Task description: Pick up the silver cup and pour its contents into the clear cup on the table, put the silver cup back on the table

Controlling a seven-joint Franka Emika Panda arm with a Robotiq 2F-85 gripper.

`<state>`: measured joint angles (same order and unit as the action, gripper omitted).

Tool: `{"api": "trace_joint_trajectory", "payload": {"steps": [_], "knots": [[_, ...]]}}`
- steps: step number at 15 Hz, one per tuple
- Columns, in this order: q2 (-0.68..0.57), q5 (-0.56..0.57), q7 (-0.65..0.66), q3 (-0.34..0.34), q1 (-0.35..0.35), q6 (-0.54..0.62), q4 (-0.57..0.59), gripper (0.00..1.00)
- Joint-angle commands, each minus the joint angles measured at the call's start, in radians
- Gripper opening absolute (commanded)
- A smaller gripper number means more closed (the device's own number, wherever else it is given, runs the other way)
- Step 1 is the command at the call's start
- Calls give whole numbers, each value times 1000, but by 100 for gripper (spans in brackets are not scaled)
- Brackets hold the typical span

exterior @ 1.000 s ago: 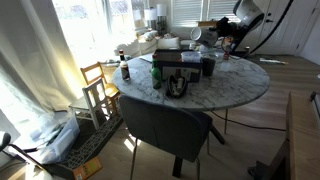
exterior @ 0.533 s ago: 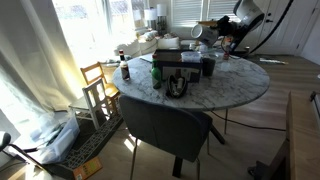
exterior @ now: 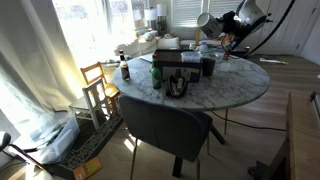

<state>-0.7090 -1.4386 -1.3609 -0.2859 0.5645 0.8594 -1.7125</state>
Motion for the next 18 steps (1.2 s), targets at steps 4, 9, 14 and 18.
{"api": "trace_joint_trajectory", "payload": {"steps": [4, 9, 14, 18], "knots": [[74, 53, -4, -59, -64, 136, -36, 1], [295, 197, -19, -98, -158, 332, -172, 1], [584, 406, 5, -77, -254, 580, -351, 1], [811, 550, 48, -8, -320, 828, -511, 1]]}}
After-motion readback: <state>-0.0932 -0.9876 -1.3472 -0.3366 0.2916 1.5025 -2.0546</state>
